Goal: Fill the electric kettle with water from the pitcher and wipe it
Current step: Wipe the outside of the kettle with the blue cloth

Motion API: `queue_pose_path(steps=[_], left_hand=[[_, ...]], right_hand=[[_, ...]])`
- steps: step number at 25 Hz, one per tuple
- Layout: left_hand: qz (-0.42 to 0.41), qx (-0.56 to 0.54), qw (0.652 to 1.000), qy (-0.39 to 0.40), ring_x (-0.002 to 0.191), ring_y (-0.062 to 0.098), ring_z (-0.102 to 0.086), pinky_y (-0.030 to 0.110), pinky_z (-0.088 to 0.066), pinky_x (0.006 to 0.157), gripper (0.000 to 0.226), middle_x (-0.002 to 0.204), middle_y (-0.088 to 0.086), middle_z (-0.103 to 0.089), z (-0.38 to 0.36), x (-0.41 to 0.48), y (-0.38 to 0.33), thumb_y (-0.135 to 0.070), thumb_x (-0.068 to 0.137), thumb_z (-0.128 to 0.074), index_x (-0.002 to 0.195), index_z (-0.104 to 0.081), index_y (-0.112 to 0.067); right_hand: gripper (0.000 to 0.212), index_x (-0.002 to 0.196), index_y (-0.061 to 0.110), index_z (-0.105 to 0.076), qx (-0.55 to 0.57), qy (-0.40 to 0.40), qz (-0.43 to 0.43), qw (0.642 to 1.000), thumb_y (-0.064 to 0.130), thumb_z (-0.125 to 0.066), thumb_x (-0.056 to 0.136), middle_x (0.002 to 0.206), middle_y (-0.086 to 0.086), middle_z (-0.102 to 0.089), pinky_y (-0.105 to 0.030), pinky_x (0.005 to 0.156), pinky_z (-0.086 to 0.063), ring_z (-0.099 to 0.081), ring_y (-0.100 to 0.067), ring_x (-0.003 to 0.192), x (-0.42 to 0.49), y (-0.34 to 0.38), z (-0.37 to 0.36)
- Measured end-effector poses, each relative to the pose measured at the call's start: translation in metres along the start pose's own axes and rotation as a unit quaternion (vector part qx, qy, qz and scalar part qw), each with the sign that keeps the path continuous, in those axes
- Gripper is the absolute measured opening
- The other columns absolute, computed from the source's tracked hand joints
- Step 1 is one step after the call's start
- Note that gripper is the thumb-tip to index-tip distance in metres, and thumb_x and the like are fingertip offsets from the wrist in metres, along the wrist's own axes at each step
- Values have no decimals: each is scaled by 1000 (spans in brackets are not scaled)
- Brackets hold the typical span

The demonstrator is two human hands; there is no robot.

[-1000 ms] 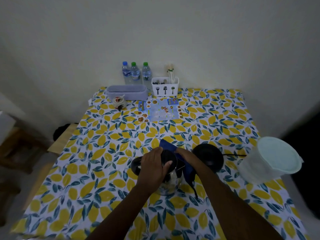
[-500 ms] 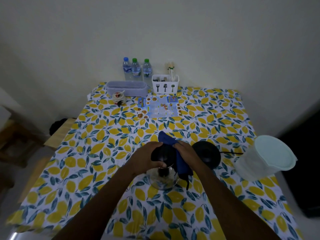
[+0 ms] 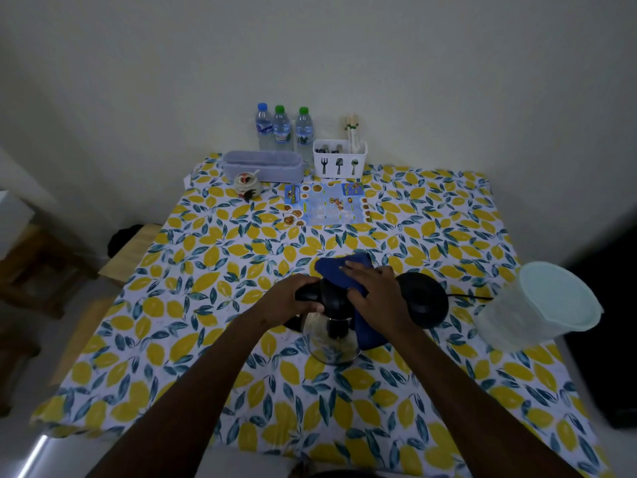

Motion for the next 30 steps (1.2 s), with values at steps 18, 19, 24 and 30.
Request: queue_pose_path(steps=[18,19,24,30], left_hand=[[20,-97,995,22,104,8,-65,17,-49,82,41,117,0,-70,10,3,21,-21,81,-77,121,-64,-20],[18,-83,996,14,100,4,-65,14,-48,80,39,114,-2,-70,10,3,21,-21,81,-77,118,-64,-20],[0,-42,999,-7,88,-1,-61,1,-45,71,36,104,-5,-66,12,2,20,-16,82,-77,116,-64,-16],[35,-103,994,-21,76,-14,-65,4,-47,63,33,93,-12,-71,16,-2,22,-17,75,-82,101,-68,-30]], right_hand=[[44,129,34,-57,-72,49,62,994,20,-52,87,145,9,-47,-39,87,-41,-40,-33,111,6,27,0],[45,129,36,-57,-93,43,87,991,22,-53,86,145,10,-47,-42,86,-43,-41,-33,109,-5,28,0],[40,119,35,-65,-155,21,160,975,21,-55,82,140,5,-55,-45,73,-45,-50,-38,98,-17,45,-7],[39,122,35,-63,-107,92,69,988,21,-45,90,145,10,-47,-43,89,-41,-39,-31,112,19,43,-14]])
Point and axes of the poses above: each hand's wrist, its own x-axis towards the middle knuckle, its own z-axis out of the back of the hand, y = z × x, the point moved 8 cm from there along x, towards the middle knuckle
